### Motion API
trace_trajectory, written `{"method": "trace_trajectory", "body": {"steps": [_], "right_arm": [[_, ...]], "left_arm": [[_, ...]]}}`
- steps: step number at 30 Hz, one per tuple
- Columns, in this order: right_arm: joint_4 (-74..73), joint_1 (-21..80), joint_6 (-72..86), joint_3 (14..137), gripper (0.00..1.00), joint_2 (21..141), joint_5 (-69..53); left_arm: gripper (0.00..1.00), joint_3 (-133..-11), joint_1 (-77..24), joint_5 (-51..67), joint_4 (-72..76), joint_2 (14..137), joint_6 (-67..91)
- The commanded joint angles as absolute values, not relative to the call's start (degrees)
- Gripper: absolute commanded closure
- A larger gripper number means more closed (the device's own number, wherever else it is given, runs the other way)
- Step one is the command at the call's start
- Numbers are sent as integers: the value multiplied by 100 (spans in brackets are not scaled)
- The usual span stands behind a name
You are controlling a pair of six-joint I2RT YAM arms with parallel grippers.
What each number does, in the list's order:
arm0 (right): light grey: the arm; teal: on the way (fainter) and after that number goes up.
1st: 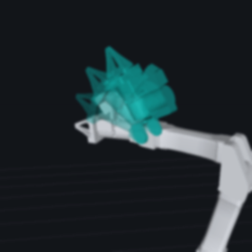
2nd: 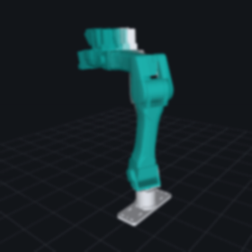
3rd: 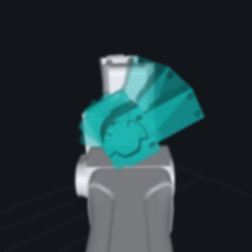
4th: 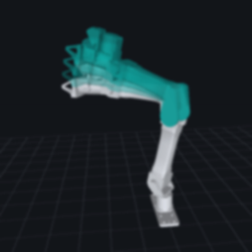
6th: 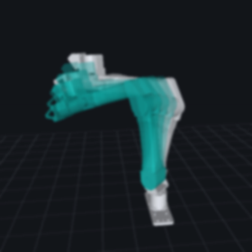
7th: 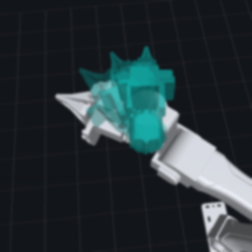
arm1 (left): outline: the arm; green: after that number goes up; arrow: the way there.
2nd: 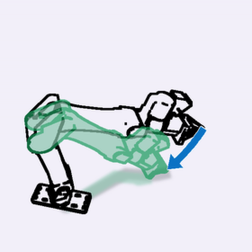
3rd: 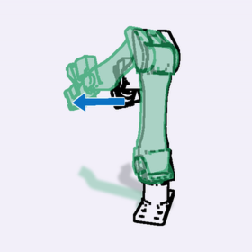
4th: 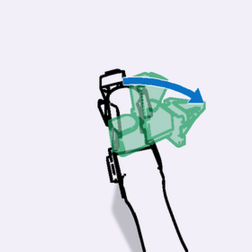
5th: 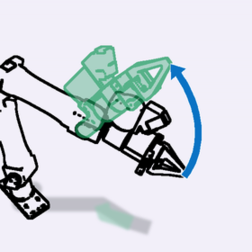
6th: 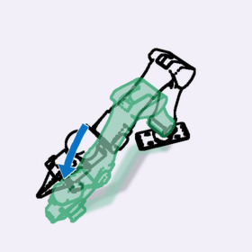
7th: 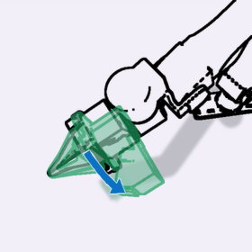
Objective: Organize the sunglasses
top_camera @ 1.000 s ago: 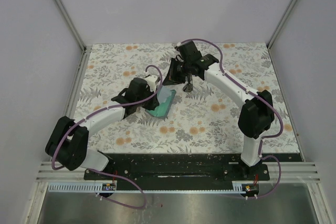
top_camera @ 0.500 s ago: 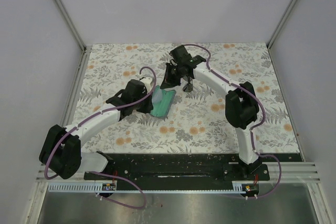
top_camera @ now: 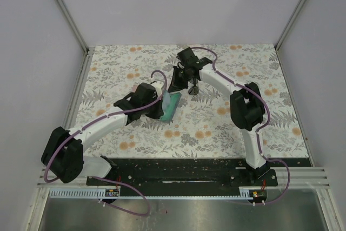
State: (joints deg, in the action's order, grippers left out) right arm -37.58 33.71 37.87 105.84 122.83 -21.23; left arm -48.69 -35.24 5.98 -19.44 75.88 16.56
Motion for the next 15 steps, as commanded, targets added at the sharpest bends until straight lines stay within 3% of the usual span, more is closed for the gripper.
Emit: {"method": "trace_trajectory", "body": {"steps": [1,15], "right_arm": [[-3647,3217,3612,10749,100,12340,-2153],[-3656,3190,3524,10696,100,12595,-2083]], "left_arm": [[100,-5185,-3691,729,-2144,7646,1731],[100,-5405,-3753,211,-2645,7998,1547]]}}
